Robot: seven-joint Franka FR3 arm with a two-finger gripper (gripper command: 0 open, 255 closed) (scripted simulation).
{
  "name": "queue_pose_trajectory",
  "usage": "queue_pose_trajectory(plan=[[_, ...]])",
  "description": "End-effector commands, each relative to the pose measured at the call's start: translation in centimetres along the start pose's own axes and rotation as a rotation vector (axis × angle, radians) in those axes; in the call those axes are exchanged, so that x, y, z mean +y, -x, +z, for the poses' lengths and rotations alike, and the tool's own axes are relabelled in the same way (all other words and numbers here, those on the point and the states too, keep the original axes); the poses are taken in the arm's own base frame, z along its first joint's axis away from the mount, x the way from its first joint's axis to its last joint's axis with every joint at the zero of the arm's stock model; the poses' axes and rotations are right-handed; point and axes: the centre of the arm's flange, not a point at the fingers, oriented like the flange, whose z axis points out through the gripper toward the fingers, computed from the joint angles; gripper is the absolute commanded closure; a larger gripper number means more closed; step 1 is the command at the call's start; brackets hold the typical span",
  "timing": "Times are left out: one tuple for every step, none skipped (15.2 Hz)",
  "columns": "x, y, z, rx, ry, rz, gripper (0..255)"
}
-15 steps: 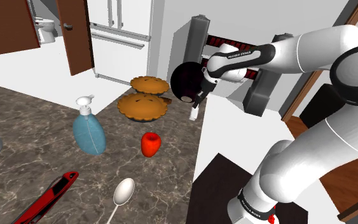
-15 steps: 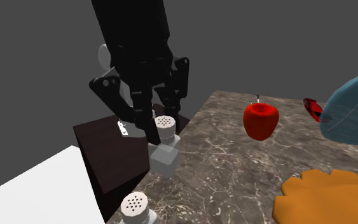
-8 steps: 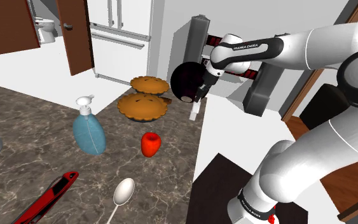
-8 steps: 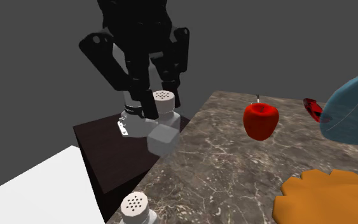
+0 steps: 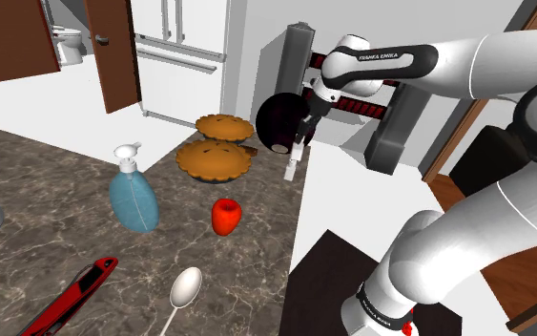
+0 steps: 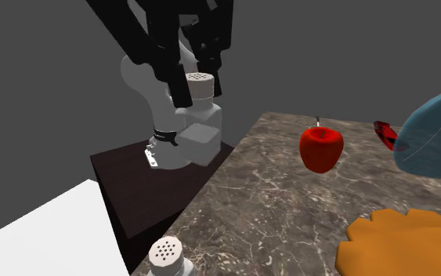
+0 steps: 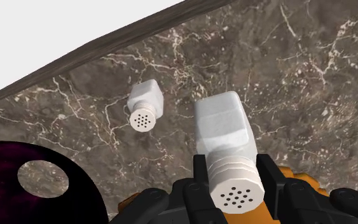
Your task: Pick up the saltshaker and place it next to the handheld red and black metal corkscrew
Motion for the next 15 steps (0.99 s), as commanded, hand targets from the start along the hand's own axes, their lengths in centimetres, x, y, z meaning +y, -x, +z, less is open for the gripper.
queue_pose_trajectory(plan=[[-0.1, -0.3, -1.1, 0.000, 0.000, 0.000, 255], [-0.1, -0.4, -1.2, 0.000, 0.000, 0.000, 255], [-1.4, -0.4, -1.1, 0.000, 0.000, 0.000, 255], [-2.7, -0.4, -1.0, 0.000, 0.000, 0.000, 255], [-4.1, -0.4, -0.8, 0.000, 0.000, 0.000, 255], [-5.4, -0.4, -0.7, 0.000, 0.000, 0.000, 255], [-6.7, -0.5, -0.6, 0.000, 0.000, 0.000, 255], [-8.0, -0.5, -0.5, 0.000, 0.000, 0.000, 255], [-9.3, -0.5, -0.4, 0.000, 0.000, 0.000, 255], [-10.6, -0.5, -0.3, 0.000, 0.000, 0.000, 255], [-11.9, -0.5, -0.1, 0.000, 0.000, 0.000, 255], [-13.3, -0.6, 0.0, 0.000, 0.000, 0.000, 255], [-14.6, -0.6, 0.1, 0.000, 0.000, 0.000, 255], [-15.9, -0.6, 0.2, 0.000, 0.000, 0.000, 255], [-17.2, -0.6, 0.3, 0.000, 0.000, 0.000, 255]])
